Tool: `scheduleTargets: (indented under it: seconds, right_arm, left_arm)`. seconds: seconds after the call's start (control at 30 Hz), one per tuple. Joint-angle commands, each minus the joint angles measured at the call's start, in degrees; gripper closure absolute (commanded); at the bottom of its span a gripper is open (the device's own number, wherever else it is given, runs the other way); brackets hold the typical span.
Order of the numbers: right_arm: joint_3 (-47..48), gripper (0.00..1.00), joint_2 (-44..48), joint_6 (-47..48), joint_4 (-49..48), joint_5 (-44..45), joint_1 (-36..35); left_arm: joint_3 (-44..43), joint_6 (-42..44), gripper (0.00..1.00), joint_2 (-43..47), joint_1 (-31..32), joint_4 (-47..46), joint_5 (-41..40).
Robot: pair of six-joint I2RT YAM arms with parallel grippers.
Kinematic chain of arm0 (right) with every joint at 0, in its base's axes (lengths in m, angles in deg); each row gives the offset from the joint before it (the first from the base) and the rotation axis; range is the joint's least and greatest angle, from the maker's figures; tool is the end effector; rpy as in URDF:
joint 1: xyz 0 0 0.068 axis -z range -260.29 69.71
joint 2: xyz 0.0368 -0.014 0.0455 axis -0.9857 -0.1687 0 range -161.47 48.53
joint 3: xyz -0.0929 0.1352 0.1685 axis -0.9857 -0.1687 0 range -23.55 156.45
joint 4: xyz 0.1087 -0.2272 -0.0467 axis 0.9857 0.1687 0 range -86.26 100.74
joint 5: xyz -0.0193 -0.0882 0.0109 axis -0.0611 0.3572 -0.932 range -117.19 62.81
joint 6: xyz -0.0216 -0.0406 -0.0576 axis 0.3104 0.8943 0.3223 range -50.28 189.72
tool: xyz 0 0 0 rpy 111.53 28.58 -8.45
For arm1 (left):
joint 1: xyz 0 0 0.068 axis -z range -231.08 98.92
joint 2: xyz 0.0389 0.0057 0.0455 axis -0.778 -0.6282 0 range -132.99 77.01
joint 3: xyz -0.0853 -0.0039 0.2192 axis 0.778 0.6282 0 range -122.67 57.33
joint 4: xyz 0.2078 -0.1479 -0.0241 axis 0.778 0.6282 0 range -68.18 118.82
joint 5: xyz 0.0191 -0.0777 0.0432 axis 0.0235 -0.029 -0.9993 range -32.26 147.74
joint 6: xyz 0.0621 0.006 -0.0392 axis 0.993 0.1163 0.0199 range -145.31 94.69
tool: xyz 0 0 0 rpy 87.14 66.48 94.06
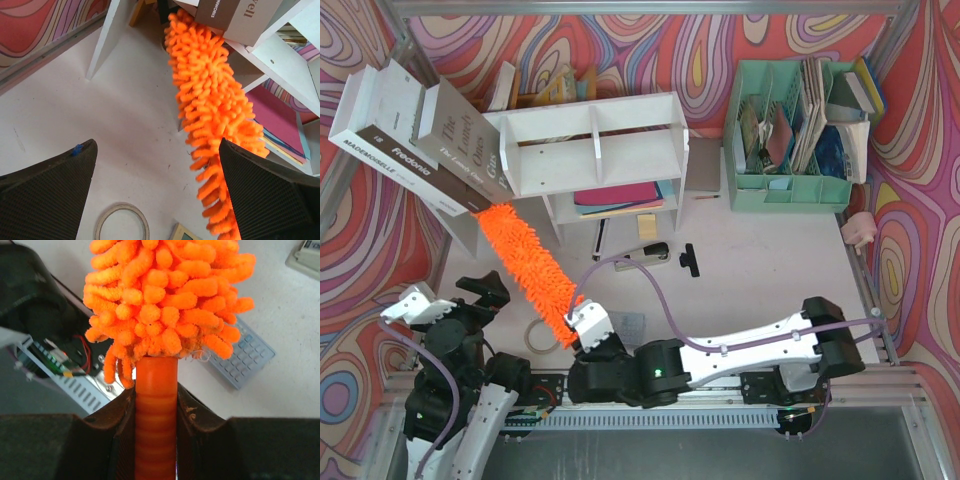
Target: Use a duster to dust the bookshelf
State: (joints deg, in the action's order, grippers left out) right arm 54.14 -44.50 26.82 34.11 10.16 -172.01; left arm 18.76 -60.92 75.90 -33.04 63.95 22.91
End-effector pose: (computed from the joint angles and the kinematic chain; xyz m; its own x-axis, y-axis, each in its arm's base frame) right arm 0.0263 0.3654 0.2445 -0.5338 -0.2523 -0.8071 -0.6062 0.7796 0.1572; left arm 0.0800 0.0108 0.3010 0.1042 -0.5367 -0.8373 -0.2785 0.7925 -0.5426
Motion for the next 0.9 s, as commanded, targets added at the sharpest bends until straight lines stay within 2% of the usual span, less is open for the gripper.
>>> scheduleTargets:
  seconds: [0.0,0.13,0.43,0.57,0.67,0.77,0.87]
  right_arm:
    - [7.03,1.0,-3.39,-2.87,3.42,7.06,1.38]
    - [10.45,1.0,-5.69,-7.81,7.32,4.82,4.67]
    - [15.65,1.0,-8.09,-10.73,8.72,3.21,7.85]
    - [22.27,1.0,-15.39,-7.93,9.4,0.87,8.18]
    - [27.72,1.0,-20.92,-9.05,14.36,-2.31,9.8]
    - [26.85,1.0,-22.09,-12.83,16.48,-7.21,13.07]
    - [23.03,1.0,-21.02,-14.37,15.17,-7.97,14.53]
  left_arm:
    - [-0.85,-0.41,0.02,0.83,-0.2,0.37,-0.57]
    - [-0.95,-0.64,0.02,0.8,-0.2,0.69,-0.6]
    - [-0.84,-1.02,0.02,0.84,-0.22,0.52,0.23]
    - [-0.81,-1.0,0.01,0.8,-0.2,0.37,0.66]
    - [-0.94,-1.06,0.02,0.84,-0.2,0.57,0.61]
    - [-1.06,-1.16,0.01,0.84,-0.2,0.75,0.71]
    - [-1.03,-1.24,0.01,0.77,-0.2,0.72,0.91]
